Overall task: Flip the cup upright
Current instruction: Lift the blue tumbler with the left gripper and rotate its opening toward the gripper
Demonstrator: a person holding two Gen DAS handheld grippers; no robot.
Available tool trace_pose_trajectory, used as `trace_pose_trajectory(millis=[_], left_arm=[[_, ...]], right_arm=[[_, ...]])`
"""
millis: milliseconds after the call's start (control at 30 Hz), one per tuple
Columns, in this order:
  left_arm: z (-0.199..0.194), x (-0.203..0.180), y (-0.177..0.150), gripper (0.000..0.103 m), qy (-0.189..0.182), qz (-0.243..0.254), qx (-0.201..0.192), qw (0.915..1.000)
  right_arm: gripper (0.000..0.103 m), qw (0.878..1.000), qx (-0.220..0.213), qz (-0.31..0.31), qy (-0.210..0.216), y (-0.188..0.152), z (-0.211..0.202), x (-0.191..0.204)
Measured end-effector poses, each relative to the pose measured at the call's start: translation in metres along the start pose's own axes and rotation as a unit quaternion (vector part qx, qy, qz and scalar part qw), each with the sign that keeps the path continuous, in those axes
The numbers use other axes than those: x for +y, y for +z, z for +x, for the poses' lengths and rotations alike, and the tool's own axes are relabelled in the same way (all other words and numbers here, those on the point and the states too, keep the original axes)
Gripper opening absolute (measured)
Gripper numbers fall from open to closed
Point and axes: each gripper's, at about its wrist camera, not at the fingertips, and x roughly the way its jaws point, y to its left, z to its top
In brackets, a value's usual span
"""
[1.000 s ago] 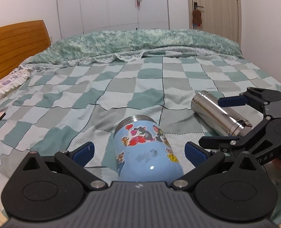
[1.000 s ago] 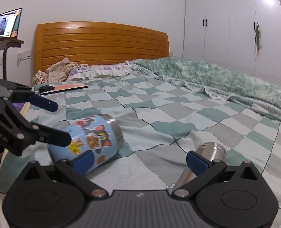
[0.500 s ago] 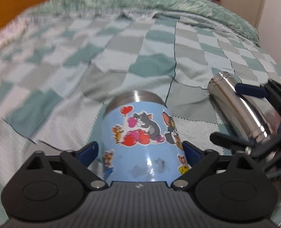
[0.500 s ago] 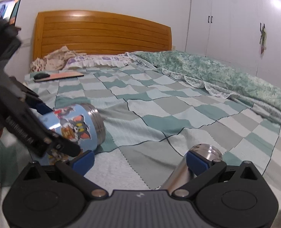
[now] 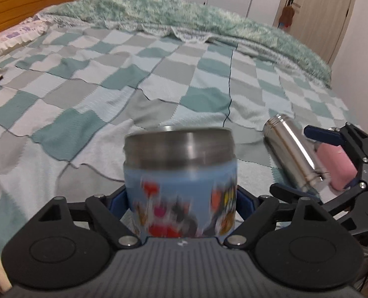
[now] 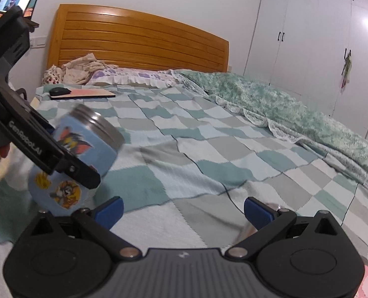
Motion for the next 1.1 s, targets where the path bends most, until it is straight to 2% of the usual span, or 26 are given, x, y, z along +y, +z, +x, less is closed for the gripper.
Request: trace_pose_trajectory(millis=[300,500,733,967,1100], left_arm=[[-0.084,0.010,-0.027,0.085,-0.029,0.008,-0.062,0.9976],[-0.120,0.000,-0.049,0.085,-0.046,0.049,-0.079,0.9946],[-0.120,-0.018,-0.081,0.085,-0.063,0.087,-0.044,0.9932],[-0.126,-0.031,-0.106,0.085,-0.083,0.110,-0.021,0.9902],[-0.113,-0.038,-0.101,0.085,-0.094,0.124,0.039,0.9871]], right_arm=[[0.103,0.999,-0.013,-0.007,-0.037,0.021,-0.059,0.062],[0.103,0.998,-0.016,0.013,-0.066,0.012,-0.106,0.098],[0.103,0.992,-0.006,0.070,-0.104,-0.022,-0.155,0.123],[0.103,0.986,0.002,0.113,-0.122,-0.055,-0.193,0.139],[0.103,0.983,-0.005,0.134,-0.126,-0.066,-0.206,0.144]])
